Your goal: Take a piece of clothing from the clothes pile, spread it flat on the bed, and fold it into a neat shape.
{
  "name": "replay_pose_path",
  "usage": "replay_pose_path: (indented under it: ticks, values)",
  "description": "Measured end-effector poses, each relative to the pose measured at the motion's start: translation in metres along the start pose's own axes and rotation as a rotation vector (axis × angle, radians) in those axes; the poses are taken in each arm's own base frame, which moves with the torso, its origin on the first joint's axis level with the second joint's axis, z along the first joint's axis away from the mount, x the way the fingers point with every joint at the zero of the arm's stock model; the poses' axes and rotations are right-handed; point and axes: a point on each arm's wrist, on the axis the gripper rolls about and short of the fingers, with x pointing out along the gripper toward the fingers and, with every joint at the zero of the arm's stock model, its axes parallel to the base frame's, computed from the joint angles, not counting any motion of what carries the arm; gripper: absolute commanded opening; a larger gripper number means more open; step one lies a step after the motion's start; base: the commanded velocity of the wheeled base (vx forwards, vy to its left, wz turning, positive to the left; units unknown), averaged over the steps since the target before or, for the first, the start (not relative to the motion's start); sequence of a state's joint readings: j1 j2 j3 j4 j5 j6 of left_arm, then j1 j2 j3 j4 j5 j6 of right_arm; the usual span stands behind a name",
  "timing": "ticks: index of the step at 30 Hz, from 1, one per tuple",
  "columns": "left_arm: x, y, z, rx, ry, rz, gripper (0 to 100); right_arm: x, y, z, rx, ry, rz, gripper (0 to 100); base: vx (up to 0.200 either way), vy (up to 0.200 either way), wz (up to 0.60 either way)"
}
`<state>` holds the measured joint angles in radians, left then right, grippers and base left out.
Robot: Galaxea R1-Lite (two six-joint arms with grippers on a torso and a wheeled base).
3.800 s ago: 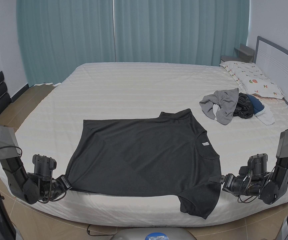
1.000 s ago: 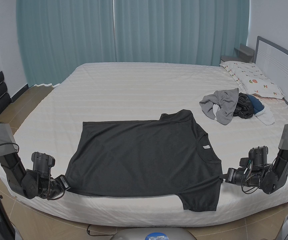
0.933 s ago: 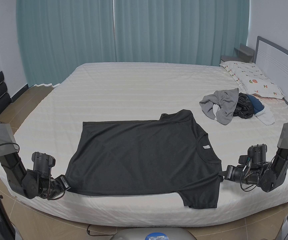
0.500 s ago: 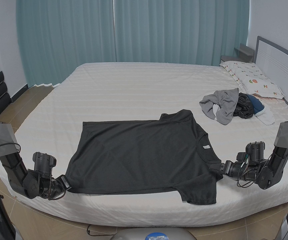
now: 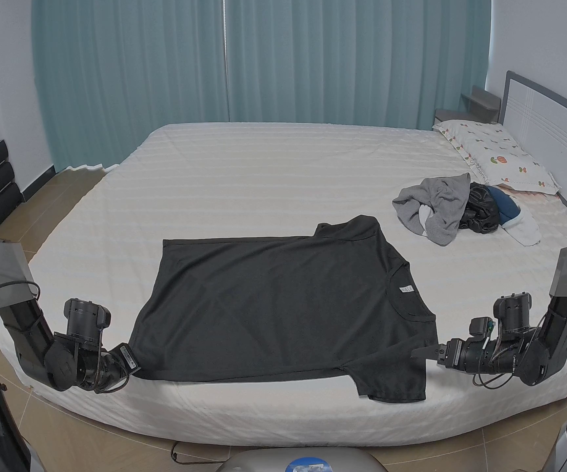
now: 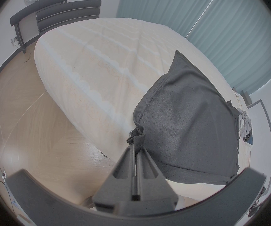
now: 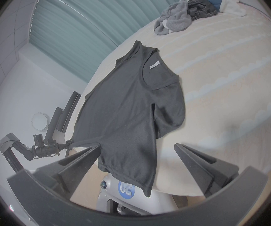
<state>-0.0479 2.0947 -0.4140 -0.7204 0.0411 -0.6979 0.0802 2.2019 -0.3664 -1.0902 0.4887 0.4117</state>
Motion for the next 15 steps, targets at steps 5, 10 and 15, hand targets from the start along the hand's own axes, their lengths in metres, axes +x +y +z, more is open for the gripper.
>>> replay_pose_path:
  ticks: [5, 10, 15]
  values:
    - [-0.001, 0.000, 0.000, 0.000, -0.002, -0.002, 0, 0.007, 0.004, -0.003, -0.010, 0.023, 0.011, 100, 0.000, 0.000, 0.00]
    - [-0.001, 0.000, 0.000, -0.001, -0.003, -0.002, 0, 0.014, 0.005, -0.004, -0.017, 0.030, 0.014, 100, 0.000, 0.000, 0.00]
    - [-0.001, 0.000, 0.001, -0.001, -0.003, -0.003, 0, 0.020, 0.004, -0.003, -0.019, 0.033, 0.014, 100, 0.000, 0.000, 0.00]
